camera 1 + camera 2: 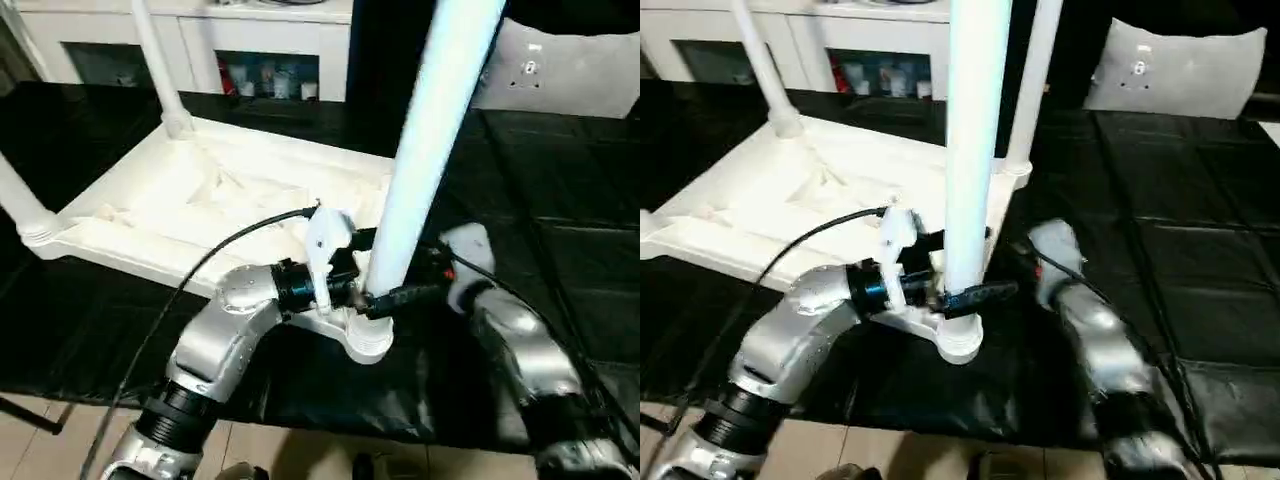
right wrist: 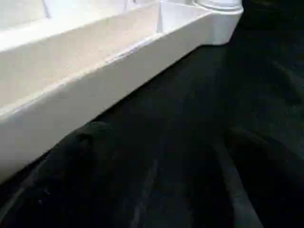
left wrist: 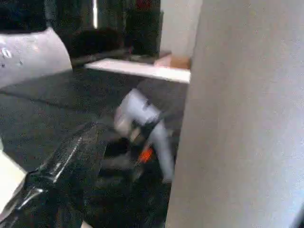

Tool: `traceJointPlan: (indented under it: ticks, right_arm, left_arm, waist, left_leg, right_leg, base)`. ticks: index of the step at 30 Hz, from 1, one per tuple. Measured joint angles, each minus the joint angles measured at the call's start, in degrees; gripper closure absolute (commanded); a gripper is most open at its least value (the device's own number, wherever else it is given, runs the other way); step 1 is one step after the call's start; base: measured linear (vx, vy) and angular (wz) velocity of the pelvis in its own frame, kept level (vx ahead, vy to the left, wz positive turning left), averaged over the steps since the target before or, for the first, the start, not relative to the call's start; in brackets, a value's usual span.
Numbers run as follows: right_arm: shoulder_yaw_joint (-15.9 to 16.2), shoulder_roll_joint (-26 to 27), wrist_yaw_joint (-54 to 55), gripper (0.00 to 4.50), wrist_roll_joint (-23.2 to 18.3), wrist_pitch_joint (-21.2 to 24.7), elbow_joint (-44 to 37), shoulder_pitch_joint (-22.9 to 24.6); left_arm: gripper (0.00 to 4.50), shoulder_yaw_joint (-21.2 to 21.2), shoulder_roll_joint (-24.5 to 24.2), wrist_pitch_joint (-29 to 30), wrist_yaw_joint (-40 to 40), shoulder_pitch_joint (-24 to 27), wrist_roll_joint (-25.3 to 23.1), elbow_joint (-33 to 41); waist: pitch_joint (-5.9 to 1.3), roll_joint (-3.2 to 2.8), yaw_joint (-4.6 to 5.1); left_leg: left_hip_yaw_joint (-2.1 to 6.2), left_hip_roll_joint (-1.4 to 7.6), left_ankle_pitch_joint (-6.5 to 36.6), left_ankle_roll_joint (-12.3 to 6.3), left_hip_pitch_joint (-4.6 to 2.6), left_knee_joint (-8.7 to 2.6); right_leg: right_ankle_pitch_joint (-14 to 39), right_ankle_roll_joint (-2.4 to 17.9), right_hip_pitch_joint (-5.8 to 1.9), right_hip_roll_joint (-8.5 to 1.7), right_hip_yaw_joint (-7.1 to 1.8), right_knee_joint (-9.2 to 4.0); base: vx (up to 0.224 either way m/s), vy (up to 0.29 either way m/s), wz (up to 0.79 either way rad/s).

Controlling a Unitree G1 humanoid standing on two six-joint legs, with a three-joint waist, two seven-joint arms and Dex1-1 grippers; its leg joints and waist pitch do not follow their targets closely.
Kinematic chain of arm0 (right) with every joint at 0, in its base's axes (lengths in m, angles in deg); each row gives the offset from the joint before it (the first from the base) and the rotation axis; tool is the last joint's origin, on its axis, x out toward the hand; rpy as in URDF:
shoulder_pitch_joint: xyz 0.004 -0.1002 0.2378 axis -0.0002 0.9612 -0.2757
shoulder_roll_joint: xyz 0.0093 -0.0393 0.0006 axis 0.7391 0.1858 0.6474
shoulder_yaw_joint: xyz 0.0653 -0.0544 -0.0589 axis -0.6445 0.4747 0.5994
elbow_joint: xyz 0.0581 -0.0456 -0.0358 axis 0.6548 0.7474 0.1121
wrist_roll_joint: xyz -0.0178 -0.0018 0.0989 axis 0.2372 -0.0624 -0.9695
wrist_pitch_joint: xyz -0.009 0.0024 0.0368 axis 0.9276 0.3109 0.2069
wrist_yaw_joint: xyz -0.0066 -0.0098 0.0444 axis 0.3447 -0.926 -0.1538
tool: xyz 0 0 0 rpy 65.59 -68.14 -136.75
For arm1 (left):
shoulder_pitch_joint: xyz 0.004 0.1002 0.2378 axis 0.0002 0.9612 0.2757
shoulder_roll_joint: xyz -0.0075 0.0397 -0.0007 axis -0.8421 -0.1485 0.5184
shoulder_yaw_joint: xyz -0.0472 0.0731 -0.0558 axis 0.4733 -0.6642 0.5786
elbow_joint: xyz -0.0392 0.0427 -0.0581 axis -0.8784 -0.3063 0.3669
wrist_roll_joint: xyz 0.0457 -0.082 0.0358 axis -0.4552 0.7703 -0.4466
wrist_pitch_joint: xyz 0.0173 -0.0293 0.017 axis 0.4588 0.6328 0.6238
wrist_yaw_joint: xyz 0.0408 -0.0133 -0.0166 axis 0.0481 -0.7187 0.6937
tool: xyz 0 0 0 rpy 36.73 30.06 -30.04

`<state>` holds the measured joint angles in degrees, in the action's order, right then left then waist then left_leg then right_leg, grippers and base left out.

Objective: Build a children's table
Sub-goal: Rotate table base

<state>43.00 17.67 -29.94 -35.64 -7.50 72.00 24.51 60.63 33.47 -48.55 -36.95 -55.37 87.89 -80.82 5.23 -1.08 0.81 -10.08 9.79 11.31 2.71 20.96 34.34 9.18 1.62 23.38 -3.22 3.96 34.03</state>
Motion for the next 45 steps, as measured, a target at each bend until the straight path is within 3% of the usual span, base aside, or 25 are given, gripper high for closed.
traceJointPlan:
  ticks: [4, 9, 14, 18, 26, 39, 45]
  right_arm:
    - [-0.78, -2.82, -4.52, 0.00, -3.05, 0.44, -6.71, 2.89]
    - [-0.67, -8.02, -11.33, 0.00, -5.55, 1.95, -14.46, 6.76]
    - [0.63, -13.61, -21.58, 0.00, -9.01, 5.26, -21.89, 9.94]
    - [2.68, -16.86, -27.61, 0.00, -12.02, 6.34, -27.13, 12.73]
    - [4.40, -20.40, -34.51, 0.00, -15.21, 9.47, -32.46, 16.08]
    - [4.83, -21.54, -35.75, 0.00, -16.84, 11.65, -35.84, 18.52]
    - [4.85, -21.56, -35.75, 0.00, -17.15, 11.97, -37.11, 19.96]
  left_arm:
    - [0.03, 0.80, -6.05, 0.04, -6.03, 0.75, 0.94, -2.41]
    - [0.03, 1.32, -11.89, -0.43, -13.68, -0.37, 0.93, -6.63]
    - [0.51, 1.00, -15.87, -5.33, -18.51, -4.44, -2.45, -13.34]
    - [0.83, -0.73, -15.82, -11.67, -19.85, -6.68, -6.01, -18.13]
    - [1.48, -4.50, -15.61, -17.90, -23.82, -10.35, -10.73, -23.54]
    - [2.47, -7.59, -13.59, -26.13, -27.43, -16.53, -16.45, -35.77]
    - [3.14, -8.46, -11.53, -27.16, -27.45, -18.07, -17.66, -40.51]
  waist:
    - [0.03, -0.28, 0.32]
    - [0.03, -0.32, -0.31]
    - [0.01, -0.34, -1.03]
    - [-0.02, -0.40, -1.62]
    - [-0.01, -0.37, -2.48]
    - [0.03, -0.55, -2.81]
    - [0.05, -0.70, -2.81]
  left_leg:
    - [0.01, 0.00, 0.00, -0.01, -0.03, 0.01]
    - [0.02, 0.00, -0.02, -0.03, -0.08, 0.16]
    - [0.02, -0.02, 0.00, -0.06, -0.02, 0.19]
    - [0.04, -0.01, 0.01, -0.07, -0.01, 0.15]
    - [0.04, 0.00, -0.01, -0.07, -0.04, 0.17]
    - [0.05, -0.01, 0.00, -0.07, -0.03, 0.16]
    - [0.07, 0.00, 0.01, -0.06, -0.02, 0.08]
  right_leg:
    - [0.00, -0.01, 0.00, 0.01, 0.00, 0.02]
    - [0.01, -0.03, -0.01, 0.00, -0.02, -0.03]
    - [0.00, -0.02, -0.02, -0.04, -0.03, -0.08]
    - [0.01, -0.03, -0.02, -0.04, 0.00, -0.07]
    - [0.04, -0.08, -0.07, -0.04, 0.00, -0.07]
    - [0.03, -0.07, -0.07, -0.05, 0.02, -0.24]
    - [0.03, -0.07, -0.07, -0.05, 0.07, -0.27]
  base:
    - [0.000, 0.000, 0.00]
    - [0.000, 0.000, 0.00]
    - [0.000, 0.000, 0.00]
    - [0.000, 0.000, 0.00]
    - [0.000, 0.000, 0.00]
    - [0.000, 0.000, 0.00]
    - [0.000, 0.000, 0.00]
